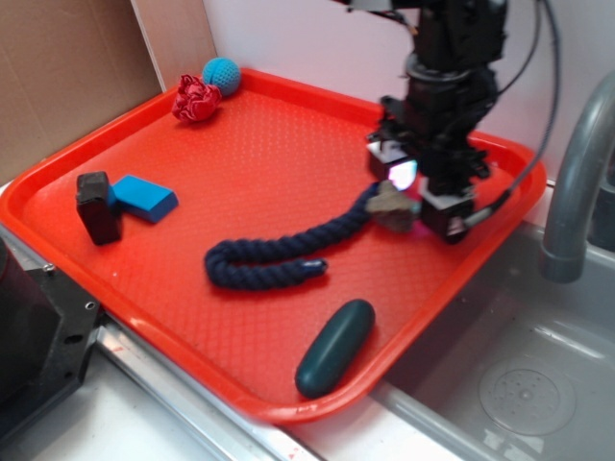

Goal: Grab the rock.

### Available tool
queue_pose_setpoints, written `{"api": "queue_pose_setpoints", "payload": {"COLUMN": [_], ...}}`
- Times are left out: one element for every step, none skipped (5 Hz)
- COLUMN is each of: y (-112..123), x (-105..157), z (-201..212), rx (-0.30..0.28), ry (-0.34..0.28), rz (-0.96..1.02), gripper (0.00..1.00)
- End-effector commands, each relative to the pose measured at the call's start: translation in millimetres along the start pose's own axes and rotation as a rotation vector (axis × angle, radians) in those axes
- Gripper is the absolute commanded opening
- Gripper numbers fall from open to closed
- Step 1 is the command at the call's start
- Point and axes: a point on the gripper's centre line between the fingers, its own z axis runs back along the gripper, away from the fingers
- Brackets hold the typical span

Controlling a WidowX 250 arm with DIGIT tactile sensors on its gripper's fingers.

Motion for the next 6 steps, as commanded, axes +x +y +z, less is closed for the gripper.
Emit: {"api": "queue_pose_setpoints", "payload": {"y": [0,-4,-6,-3,-1,-1], "x": [-14,-11,-27,-50,-51,-39], "z": [51,57,62,55,32,6], "rx": [-0.031,-0.051,-0.022,0.055,0.032,-0.015], "ry": [-0.140,-0.207,-0.239,-0.209,-0.171,-0.141], "rz": [-0.046,-0.296,-0.545,-0.789,-0.821,-0.827], "gripper": [0.97,1.00,1.00,1.00,1.00,1.00]}}
